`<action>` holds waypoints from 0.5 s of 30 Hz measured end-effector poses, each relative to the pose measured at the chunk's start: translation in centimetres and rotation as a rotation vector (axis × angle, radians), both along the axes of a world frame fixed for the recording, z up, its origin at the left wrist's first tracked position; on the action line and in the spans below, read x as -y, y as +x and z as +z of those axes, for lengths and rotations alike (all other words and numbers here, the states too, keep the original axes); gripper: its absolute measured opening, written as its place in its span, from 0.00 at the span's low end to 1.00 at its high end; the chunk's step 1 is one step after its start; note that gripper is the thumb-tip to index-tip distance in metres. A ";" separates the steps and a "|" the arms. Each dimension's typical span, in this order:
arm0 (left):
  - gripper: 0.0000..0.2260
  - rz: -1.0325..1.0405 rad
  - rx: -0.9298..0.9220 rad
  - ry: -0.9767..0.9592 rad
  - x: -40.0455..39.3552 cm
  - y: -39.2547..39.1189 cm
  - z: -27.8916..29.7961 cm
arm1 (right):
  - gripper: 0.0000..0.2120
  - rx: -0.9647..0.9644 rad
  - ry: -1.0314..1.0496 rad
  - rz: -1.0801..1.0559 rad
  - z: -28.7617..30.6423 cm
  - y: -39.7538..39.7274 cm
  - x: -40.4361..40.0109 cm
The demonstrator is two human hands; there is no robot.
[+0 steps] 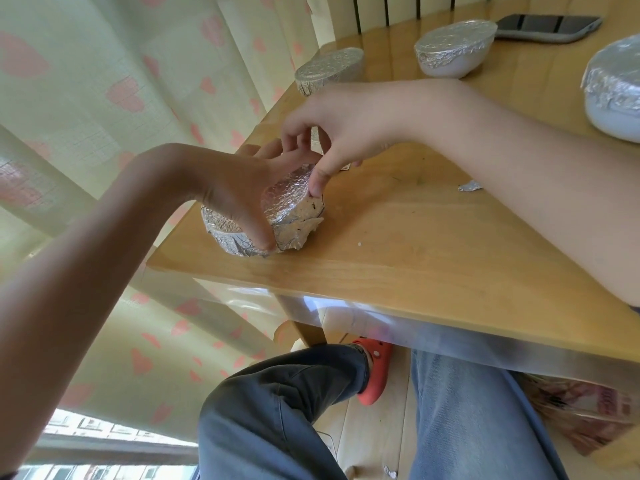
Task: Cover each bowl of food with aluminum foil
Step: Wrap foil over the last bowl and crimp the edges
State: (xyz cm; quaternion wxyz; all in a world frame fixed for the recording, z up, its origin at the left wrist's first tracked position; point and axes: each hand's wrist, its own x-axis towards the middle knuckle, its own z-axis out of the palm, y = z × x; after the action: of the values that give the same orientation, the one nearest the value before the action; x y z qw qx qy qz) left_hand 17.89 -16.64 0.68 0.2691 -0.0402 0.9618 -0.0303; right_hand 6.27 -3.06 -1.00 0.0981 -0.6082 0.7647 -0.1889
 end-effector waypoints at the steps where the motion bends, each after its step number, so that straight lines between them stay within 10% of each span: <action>1: 0.54 0.010 -0.003 -0.010 0.1 -0.1 -0.1 | 0.22 -0.084 -0.001 0.005 -0.1 0.0 -0.1; 8: 0.51 0.133 -0.020 -0.053 -0.4 -0.3 0.0 | 0.28 -0.207 0.048 -0.143 -0.6 0.0 -2.0; 15: 0.65 0.136 0.019 -0.085 -0.7 0.0 1.7 | 0.05 0.071 -0.089 -0.447 -2.4 2.4 -3.7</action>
State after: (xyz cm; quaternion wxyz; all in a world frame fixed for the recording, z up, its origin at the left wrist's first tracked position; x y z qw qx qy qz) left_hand 17.90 -15.97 2.40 0.2777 -0.1167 0.9520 -0.0533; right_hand 8.71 0.62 -3.37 0.0538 -0.4205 0.8673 -0.2608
